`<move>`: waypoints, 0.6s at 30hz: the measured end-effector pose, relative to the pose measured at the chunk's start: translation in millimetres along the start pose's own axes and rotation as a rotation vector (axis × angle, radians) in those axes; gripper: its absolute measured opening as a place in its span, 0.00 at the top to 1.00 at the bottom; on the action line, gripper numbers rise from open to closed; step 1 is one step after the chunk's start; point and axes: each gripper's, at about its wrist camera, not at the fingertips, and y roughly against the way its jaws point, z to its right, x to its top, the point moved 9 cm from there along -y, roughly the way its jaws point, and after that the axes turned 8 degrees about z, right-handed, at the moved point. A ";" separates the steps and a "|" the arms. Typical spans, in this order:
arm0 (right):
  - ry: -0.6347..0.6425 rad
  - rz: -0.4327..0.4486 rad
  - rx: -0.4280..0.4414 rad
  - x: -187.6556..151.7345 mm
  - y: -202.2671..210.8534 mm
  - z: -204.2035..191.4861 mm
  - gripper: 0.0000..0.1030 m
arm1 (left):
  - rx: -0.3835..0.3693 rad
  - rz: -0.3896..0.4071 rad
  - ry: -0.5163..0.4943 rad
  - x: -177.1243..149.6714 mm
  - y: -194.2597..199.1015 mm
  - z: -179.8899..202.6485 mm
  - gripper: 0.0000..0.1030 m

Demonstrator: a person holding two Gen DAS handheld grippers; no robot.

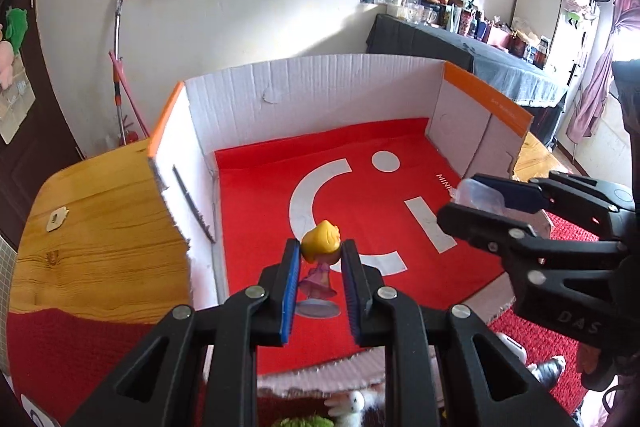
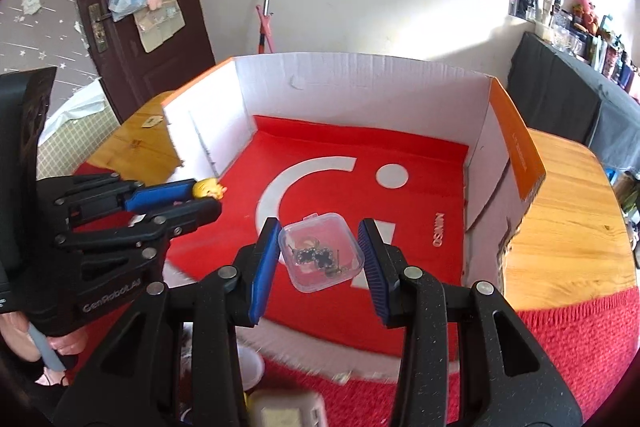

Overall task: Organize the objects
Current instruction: 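Carry the figurine and clear box with both tools over into the cardboard box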

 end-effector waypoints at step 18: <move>-0.006 -0.121 -0.023 -9.1 -61.4 22.3 0.63 | -0.001 -0.157 0.049 -17.4 -60.0 -14.6 0.79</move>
